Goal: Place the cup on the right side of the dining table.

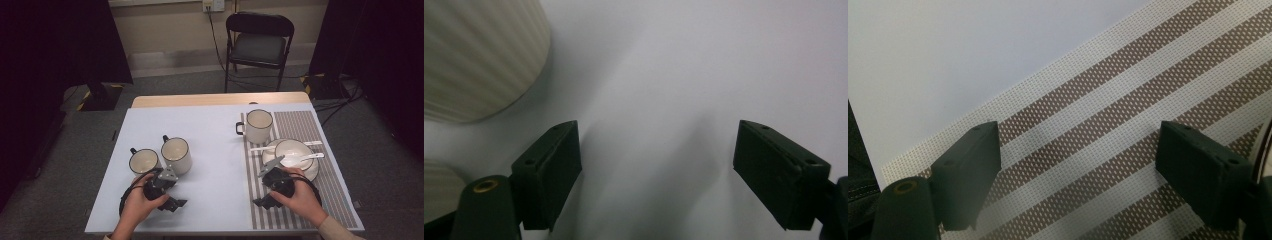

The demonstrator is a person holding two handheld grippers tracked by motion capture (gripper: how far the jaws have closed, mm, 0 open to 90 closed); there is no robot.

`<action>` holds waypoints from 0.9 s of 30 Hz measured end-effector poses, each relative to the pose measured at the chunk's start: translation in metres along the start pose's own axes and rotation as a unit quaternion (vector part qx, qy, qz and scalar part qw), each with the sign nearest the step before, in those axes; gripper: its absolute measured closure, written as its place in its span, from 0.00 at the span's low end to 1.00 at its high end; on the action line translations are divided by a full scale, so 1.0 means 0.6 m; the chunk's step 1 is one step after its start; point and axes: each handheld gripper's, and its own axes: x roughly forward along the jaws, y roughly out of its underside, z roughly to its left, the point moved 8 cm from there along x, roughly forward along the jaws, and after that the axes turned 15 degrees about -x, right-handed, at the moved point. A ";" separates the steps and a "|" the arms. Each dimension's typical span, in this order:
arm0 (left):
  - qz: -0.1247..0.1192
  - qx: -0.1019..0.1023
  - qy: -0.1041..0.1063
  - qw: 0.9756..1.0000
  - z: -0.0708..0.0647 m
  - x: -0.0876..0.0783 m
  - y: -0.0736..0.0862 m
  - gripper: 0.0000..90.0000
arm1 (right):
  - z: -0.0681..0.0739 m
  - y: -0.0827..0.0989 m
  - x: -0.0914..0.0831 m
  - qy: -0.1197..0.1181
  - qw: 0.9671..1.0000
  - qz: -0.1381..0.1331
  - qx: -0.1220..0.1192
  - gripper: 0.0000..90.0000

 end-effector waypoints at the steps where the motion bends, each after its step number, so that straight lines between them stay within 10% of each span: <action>1: 0.000 0.000 0.000 1.000 0.000 0.000 0.000 0.21 | 0.000 0.000 0.000 0.001 1.000 -0.001 -0.001 0.19; 27: -0.006 0.011 0.010 1.000 0.008 -0.005 0.017 0.22 | 0.012 0.020 -0.011 -0.003 1.000 -0.008 0.001 0.18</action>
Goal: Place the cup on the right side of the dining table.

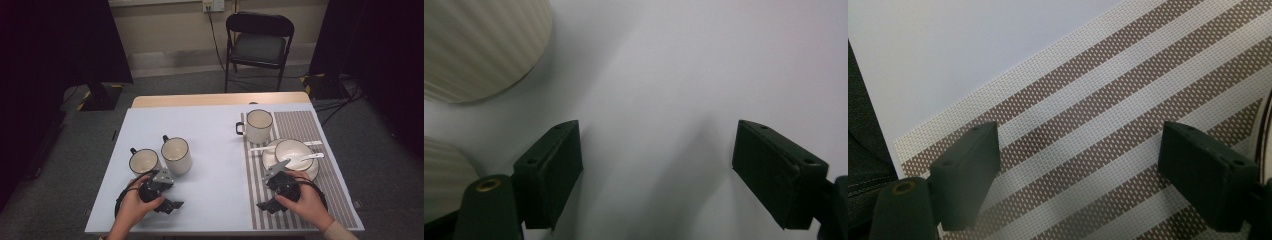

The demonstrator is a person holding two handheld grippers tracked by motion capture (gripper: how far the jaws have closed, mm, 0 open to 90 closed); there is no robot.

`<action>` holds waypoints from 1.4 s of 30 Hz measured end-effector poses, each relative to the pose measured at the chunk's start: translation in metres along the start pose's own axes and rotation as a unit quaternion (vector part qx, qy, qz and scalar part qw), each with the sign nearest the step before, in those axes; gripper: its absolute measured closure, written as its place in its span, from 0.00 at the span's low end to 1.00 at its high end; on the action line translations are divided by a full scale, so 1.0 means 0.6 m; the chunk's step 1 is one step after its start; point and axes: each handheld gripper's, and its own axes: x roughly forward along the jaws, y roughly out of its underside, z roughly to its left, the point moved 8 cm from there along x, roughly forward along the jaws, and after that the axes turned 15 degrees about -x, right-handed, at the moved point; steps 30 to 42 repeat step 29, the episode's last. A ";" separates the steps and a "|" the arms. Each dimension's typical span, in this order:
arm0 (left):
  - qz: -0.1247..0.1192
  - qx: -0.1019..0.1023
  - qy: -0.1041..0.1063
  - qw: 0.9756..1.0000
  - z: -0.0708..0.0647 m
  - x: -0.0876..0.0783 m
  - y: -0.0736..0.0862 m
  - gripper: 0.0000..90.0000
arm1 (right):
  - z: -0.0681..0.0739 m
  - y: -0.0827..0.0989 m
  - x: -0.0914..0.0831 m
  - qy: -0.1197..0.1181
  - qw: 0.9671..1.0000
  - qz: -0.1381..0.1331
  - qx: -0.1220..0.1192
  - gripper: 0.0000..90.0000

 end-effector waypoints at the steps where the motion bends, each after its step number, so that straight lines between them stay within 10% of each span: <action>1: -0.003 -0.001 0.001 1.000 -0.001 0.000 0.001 0.22 | 0.000 0.001 -0.001 0.000 1.000 0.000 0.000 0.18; 42: -0.035 0.044 0.010 0.998 0.001 -0.005 0.022 0.19 | 0.006 0.012 0.000 0.021 0.999 -0.030 -0.036 0.17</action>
